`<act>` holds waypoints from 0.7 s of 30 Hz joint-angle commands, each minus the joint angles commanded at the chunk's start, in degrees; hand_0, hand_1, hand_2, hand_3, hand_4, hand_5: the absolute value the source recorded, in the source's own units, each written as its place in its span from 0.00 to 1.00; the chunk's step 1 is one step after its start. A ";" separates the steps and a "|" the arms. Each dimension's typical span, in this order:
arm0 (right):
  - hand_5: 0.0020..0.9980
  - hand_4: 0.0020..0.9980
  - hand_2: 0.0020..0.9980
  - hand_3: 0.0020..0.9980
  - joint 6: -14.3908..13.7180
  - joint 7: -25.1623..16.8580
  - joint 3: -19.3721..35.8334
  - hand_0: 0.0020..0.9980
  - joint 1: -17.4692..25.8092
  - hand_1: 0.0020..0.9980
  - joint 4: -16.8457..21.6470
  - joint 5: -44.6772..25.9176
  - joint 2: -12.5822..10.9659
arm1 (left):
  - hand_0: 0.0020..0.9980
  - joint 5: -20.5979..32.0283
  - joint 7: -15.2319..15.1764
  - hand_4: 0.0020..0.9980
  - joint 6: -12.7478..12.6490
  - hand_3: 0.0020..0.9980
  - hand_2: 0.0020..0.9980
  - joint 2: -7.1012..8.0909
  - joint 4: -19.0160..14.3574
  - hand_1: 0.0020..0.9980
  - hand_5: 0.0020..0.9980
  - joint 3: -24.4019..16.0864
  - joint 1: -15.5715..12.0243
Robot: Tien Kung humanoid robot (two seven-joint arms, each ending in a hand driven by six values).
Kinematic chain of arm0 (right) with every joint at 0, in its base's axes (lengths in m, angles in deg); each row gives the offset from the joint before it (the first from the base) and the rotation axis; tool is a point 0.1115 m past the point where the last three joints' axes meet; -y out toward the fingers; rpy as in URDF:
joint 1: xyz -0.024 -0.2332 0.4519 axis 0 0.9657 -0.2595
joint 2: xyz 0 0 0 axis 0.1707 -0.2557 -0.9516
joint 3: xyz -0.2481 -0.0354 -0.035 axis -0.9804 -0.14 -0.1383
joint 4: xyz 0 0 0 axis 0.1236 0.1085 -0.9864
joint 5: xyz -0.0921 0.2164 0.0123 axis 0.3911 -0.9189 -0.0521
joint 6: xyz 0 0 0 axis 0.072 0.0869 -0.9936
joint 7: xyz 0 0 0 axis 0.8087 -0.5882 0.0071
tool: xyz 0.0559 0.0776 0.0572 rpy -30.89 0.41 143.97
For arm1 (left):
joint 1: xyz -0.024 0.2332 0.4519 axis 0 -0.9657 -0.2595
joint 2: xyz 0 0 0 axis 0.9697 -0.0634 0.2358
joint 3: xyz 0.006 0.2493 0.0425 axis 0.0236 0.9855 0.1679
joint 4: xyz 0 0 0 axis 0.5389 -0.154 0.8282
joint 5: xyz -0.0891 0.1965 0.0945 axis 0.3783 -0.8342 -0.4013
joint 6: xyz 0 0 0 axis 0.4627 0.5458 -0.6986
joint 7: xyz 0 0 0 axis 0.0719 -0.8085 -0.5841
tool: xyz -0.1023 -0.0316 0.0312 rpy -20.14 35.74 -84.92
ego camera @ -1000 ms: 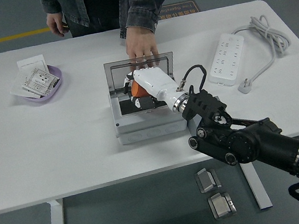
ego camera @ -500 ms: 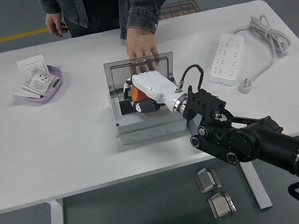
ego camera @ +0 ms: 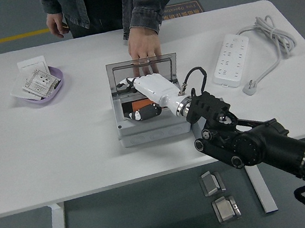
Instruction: Pick up the cylinder from the cube,place it in the box,flap close box
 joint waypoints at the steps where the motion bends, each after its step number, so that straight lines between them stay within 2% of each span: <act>1: 0.33 0.90 0.68 0.81 0.02 0.00 0.04 0.73 0.04 0.67 0.00 0.01 0.00 | 0.67 -0.02 -0.02 0.72 0.02 0.70 0.66 -0.01 0.00 0.69 0.33 0.00 0.01; 3: 0.33 0.90 0.68 0.81 0.08 0.02 0.29 0.73 0.20 0.67 0.10 0.06 0.00 | 0.67 -0.03 -0.07 0.72 0.05 0.70 0.66 -0.02 0.00 0.69 0.33 0.07 0.02; 4: 0.37 0.93 0.68 0.81 0.11 0.07 0.52 0.75 0.32 0.67 0.27 0.11 0.00 | 0.67 -0.03 -0.10 0.71 0.06 0.70 0.63 -0.03 0.00 0.69 0.33 0.08 0.03; 8: 0.37 0.93 0.68 0.81 0.25 0.25 1.96 0.75 1.42 0.67 2.50 -1.32 -0.74 | 0.67 -0.14 -0.14 0.71 0.08 0.70 0.63 -0.12 0.00 0.69 0.33 0.05 0.02; 11: 0.38 0.94 0.67 0.80 0.46 0.34 3.23 0.76 3.07 0.66 5.86 -4.57 -2.52 | 0.67 -0.12 -0.11 0.71 0.05 0.70 0.62 -0.25 0.00 0.69 0.33 -0.02 -0.10; 21: 0.39 0.95 0.67 0.80 2.74 0.65 6.85 0.75 8.19 0.66 20.04 -16.99 -10.92 | 0.67 0.11 0.05 0.71 -0.11 0.69 0.62 -0.52 0.00 0.69 0.33 -0.37 -0.72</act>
